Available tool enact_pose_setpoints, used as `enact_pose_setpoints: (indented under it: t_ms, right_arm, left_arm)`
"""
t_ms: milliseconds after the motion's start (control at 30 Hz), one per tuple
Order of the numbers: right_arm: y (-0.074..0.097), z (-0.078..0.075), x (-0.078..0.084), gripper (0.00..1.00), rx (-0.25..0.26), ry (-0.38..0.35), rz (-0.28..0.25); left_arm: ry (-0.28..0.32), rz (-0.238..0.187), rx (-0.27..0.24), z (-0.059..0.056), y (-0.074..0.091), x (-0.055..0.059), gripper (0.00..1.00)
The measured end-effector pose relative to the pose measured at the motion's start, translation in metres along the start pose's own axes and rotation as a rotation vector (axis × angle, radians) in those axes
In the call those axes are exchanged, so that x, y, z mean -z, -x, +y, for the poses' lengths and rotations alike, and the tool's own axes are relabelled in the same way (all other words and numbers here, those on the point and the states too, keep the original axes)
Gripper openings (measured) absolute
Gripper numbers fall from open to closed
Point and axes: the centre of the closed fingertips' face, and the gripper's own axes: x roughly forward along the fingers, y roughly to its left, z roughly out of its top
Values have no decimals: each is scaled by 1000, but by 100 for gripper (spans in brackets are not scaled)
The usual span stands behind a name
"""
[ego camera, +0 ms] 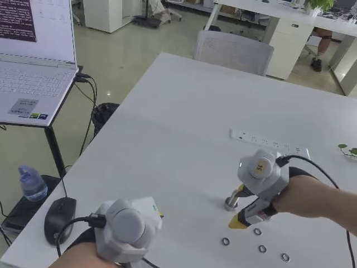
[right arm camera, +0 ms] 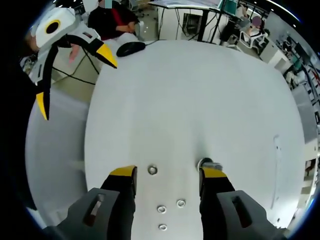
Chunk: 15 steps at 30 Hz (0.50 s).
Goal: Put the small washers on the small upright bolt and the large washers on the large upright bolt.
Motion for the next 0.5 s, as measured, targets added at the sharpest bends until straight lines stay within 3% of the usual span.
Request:
enact_pose_setpoints:
  t_ms: [300,500]
  right_arm:
    - [-8,19,6,51,-15,-13,-9]
    - [-22,23,13,49,-4,5,2]
  left_arm:
    - [3,-5,-4,4,-1,-1,95]
    - [10,-11,-20,7,0,0,96]
